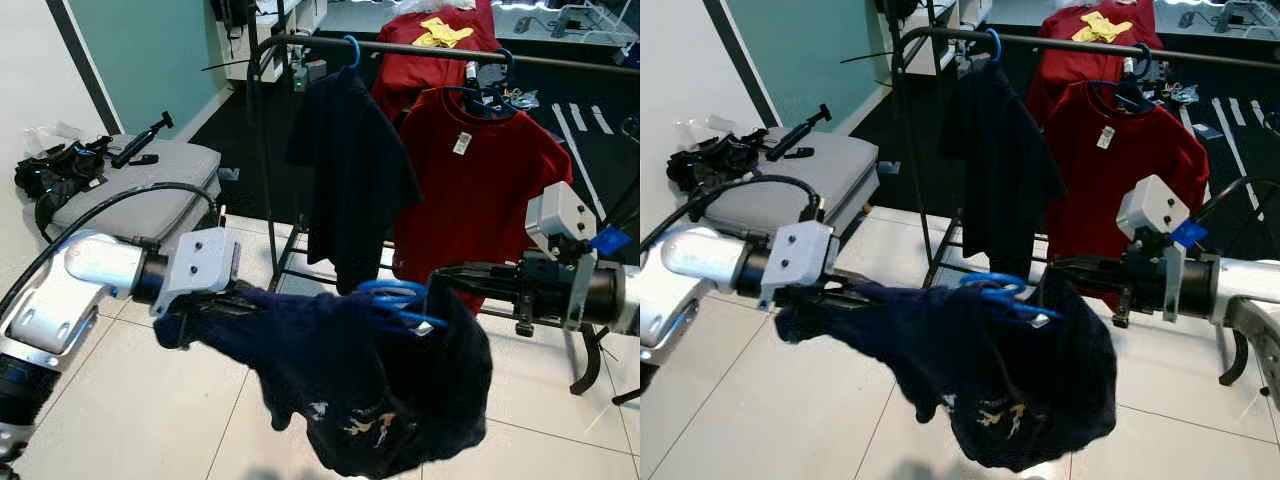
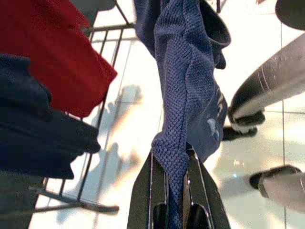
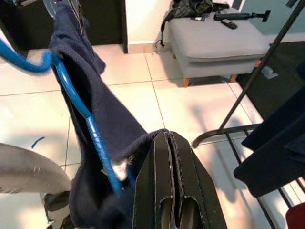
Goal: Hang hanger
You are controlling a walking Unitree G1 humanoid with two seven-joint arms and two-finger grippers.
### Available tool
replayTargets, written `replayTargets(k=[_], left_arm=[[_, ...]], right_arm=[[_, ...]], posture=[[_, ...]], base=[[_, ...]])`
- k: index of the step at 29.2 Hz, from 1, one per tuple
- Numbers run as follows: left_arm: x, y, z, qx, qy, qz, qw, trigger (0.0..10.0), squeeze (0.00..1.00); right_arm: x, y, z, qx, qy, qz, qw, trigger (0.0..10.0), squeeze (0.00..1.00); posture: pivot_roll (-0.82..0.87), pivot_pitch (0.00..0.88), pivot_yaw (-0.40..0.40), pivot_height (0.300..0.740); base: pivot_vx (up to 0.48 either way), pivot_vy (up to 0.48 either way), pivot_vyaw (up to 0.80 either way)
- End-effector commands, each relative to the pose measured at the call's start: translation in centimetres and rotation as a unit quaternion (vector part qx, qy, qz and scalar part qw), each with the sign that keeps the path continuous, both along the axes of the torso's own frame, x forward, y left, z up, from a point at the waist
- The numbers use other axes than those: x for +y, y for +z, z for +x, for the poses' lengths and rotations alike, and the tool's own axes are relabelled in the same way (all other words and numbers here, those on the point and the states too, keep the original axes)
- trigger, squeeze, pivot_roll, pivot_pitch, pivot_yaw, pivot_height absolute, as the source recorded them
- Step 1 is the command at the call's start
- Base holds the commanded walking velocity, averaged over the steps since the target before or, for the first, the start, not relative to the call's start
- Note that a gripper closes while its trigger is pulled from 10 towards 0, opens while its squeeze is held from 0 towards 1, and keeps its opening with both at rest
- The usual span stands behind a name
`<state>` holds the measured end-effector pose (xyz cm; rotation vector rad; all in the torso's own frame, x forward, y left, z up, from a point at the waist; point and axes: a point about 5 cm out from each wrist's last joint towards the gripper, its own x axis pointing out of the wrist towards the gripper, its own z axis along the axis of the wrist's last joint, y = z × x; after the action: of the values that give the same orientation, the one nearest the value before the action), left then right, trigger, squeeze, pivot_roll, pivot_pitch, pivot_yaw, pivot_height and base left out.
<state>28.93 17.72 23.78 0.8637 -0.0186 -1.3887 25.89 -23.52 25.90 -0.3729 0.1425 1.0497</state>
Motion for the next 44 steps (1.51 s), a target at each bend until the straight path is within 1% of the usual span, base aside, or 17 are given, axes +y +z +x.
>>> replayTargets(k=[1, 3, 8, 15, 18, 21, 26, 28, 29, 32, 33, 34, 35, 36, 37, 38, 44], left_arm=[[0.7, -0.4, 0.1, 0.003, -0.003, 0.038, 0.999, 10.0, 0.00], [1.0, -0.8, 0.6, -0.004, 0.008, 0.051, 0.999, 10.0, 0.00], [1.1, -0.9, 1.0, -0.002, 0.011, 0.048, 0.999, 10.0, 0.00], [-0.3, -0.8, 1.4, -0.002, 0.005, 0.007, 1.000, 10.0, 0.00], [-0.7, -1.0, 1.7, -0.006, 0.010, -0.006, 1.000, 10.0, 0.00], [-0.9, -1.1, 1.5, -0.002, 0.011, -0.024, 1.000, 10.0, 0.00], [-0.5, -1.0, 1.3, 0.003, 0.007, -0.029, 1.000, 10.0, 0.00], [0.4, -0.2, 0.9, 0.018, -0.002, -0.027, 0.999, 10.0, 0.00], [0.4, -0.2, 0.9, 0.018, -0.002, -0.027, 0.999, 10.0, 0.00], [1.2, 0.4, 0.4, 0.044, -0.016, -0.026, 0.999, 10.0, 0.00], [1.3, 0.4, 0.3, 0.049, -0.018, -0.028, 0.998, 10.0, 0.00], [1.3, 0.4, 0.3, 0.049, -0.018, -0.028, 0.998, 10.0, 0.00], [1.2, 0.4, 0.1, 0.056, -0.023, -0.035, 0.998, 10.0, 0.00], [0.9, 0.3, -0.2, 0.066, -0.032, -0.046, 0.996, 10.0, 0.00], [0.7, 0.2, -0.3, 0.073, -0.037, -0.053, 0.995, 10.0, 0.00], [0.4, 0.0, -0.7, 0.085, -0.047, -0.061, 0.993, 10.0, 0.00], [-0.8, -0.9, -1.6, 0.124, -0.067, -0.091, 0.986, 10.0, 0.00]], right_arm=[[0.1, -0.2, -0.3, 0.013, 0.019, -0.012, 1.000, 0.0, 0.00], [0.4, -0.2, -0.9, 0.032, 0.045, -0.010, 0.998, 0.0, 0.00], [1.1, -0.2, -2.4, 0.064, 0.102, -0.007, 0.993, 0.0, 0.00], [2.4, 1.3, -2.0, 0.032, 0.120, 0.051, 0.991, 0.0, 0.00], [2.5, 1.3, -2.0, 0.031, 0.123, 0.054, 0.990, 0.0, 0.00], [2.1, 0.6, -1.7, 0.030, 0.099, 0.037, 0.994, 0.0, 0.00], [1.5, 0.1, -1.5, 0.033, 0.079, 0.019, 0.996, 0.0, 0.00], [0.3, -0.6, -1.2, 0.033, 0.041, -0.019, 0.998, 0.0, 0.00], [0.3, -0.6, -1.2, 0.033, 0.041, -0.019, 0.998, 0.0, 0.00], [-1.0, -1.1, -0.6, 0.027, -0.007, -0.048, 0.998, 0.0, 0.00], [-1.2, -1.2, -0.5, 0.023, -0.017, -0.049, 0.998, 3.5, 0.00], [-1.2, -1.2, -0.5, 0.023, -0.017, -0.049, 0.998, 3.5, 0.00], [-1.2, -1.1, -0.3, 0.027, -0.029, -0.035, 0.999, 8.0, 0.00], [-1.1, -0.9, -0.2, 0.026, -0.034, -0.023, 0.999, 10.0, 0.90], [-0.9, -0.8, -0.2, 0.026, -0.034, -0.015, 0.999, 10.0, 0.90], [-0.7, -0.7, -0.2, 0.025, -0.029, -0.008, 0.999, 10.0, 1.00], [-0.4, -0.2, -0.1, 0.003, -0.026, 0.010, 1.000, 10.0, 1.00]], posture=[[-0.01, 0.127, 0.020, 0.740], [-0.01, 0.128, 0.020, 0.740], [-0.02, 0.131, 0.018, 0.740], [-0.02, 0.131, 0.023, 0.740], [-0.02, 0.131, 0.023, 0.740], [-0.02, 0.134, 0.021, 0.740], [-0.02, 0.134, 0.021, 0.740], [-0.01, 0.134, 0.020, 0.740], [-0.01, 0.134, 0.020, 0.740], [-0.01, 0.134, 0.020, 0.740], [-0.01, 0.134, 0.020, 0.740], [-0.01, 0.134, 0.020, 0.740], [-0.01, 0.130, 0.027, 0.740], [-0.01, 0.129, 0.027, 0.740], [-0.01, 0.128, 0.027, 0.740], [-0.01, 0.127, 0.026, 0.740], [-0.01, 0.126, 0.027, 0.740]], base=[[0.000, 0.000, 0.00], [0.000, 0.000, 0.00], [0.000, 0.000, 0.00], [0.000, 0.000, 0.00], [0.000, 0.000, 0.00], [0.000, 0.000, 0.00], [0.000, 0.000, 0.00], [0.000, 0.000, 0.00], [0.000, 0.000, 0.00], [0.000, 0.000, 0.00], [0.000, 0.000, 0.00], [0.000, 0.000, 0.00], [0.000, 0.000, 0.00], [0.000, 0.000, 0.00], [0.000, 0.000, 0.00], [0.000, 0.000, 0.00], [0.000, 0.000, 0.00]])
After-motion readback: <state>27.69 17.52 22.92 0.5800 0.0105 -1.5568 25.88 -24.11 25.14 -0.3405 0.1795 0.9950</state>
